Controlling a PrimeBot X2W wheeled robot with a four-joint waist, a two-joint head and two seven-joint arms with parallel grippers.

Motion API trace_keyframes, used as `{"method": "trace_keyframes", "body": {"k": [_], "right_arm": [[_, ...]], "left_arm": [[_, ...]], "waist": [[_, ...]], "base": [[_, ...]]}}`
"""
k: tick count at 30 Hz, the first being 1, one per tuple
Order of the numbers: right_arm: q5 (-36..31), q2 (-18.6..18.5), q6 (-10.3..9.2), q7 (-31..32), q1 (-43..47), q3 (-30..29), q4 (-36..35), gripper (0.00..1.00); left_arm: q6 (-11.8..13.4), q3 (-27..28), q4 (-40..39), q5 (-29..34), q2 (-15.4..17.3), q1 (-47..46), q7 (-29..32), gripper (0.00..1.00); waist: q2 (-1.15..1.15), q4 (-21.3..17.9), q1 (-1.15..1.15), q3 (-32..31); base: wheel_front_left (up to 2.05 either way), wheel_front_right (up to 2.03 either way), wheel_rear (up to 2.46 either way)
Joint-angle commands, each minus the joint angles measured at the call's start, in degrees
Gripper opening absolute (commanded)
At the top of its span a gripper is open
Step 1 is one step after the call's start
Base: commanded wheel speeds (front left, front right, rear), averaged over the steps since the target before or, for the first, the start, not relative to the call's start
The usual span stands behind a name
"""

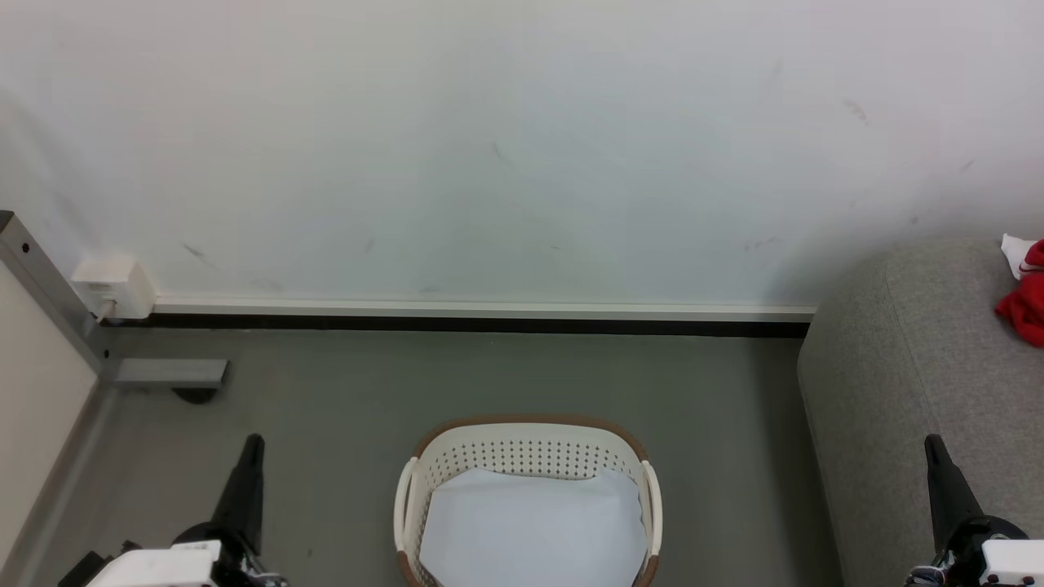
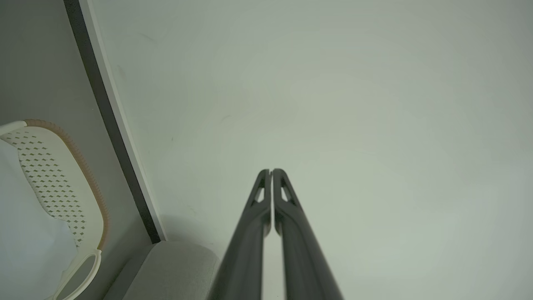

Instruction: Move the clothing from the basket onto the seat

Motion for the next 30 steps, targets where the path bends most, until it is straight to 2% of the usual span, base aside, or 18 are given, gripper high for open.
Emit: {"method": "trace_keyframes", "body": {"k": [1,30], "right_arm": [[0.1,-0.4,-0.12,0.2,-0.8,-0.2,-0.3,0.00],[0.1,-0.4,-0.12,0.2,-0.8,-0.2,-0.3,0.00]], "left_arm": [[-0.3,0.1,-0.2,-0.8,0.1,-0.5,0.3,0.00],[-0.3,0.1,-0.2,-0.8,0.1,-0.5,0.2,0.00]], "waist": [[0.00,0.0,0.00,0.0],[0.00,0.0,0.00,0.0]], "base": [[0.00,0.00,0.00],[0.00,0.00,0.00]]}}
